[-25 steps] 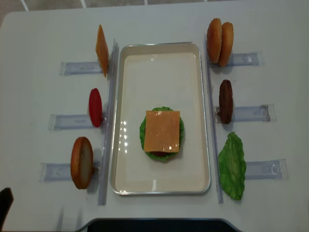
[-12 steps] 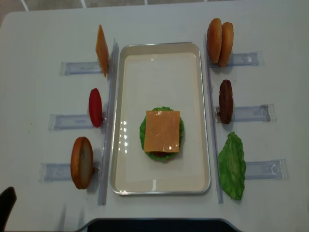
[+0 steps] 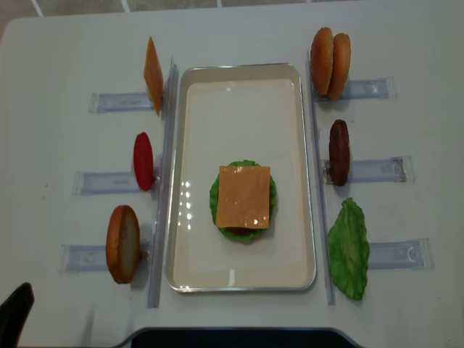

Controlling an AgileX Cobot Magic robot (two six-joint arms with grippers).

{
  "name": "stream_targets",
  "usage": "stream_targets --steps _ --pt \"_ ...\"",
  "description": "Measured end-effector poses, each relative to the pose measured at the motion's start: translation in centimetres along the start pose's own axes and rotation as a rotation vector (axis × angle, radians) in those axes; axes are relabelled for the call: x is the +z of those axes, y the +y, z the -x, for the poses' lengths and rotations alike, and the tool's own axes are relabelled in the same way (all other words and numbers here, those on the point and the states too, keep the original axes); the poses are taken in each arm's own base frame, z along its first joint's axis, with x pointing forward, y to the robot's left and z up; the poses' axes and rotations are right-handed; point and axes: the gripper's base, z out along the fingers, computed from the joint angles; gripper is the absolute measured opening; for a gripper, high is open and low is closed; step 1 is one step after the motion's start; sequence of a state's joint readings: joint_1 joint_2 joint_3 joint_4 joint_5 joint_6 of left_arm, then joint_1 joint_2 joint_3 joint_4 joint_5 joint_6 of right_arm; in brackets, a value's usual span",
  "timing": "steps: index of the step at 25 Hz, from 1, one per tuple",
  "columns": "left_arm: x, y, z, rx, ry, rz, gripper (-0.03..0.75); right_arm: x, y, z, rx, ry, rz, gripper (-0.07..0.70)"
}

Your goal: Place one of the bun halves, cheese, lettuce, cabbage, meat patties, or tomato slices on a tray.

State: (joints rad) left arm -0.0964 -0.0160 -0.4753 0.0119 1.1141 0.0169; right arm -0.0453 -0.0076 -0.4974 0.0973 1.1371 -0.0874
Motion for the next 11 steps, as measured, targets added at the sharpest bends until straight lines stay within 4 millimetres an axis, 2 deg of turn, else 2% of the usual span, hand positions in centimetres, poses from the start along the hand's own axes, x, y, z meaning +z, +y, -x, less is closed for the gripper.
stream_targets --steps 2,4,11 --pt "0.00 -0.03 0.00 0.011 0.000 -0.003 0.652 0.00 0.00 0.00 0.000 0.000 0.000 0.461" --pt "0.00 -0.05 0.00 0.013 0.000 -0.005 0.679 0.00 0.00 0.00 0.000 0.000 0.000 0.461" --pt "0.00 -0.05 0.00 0.013 0.000 -0.005 0.692 0.00 0.00 0.00 0.000 0.000 0.000 0.461"
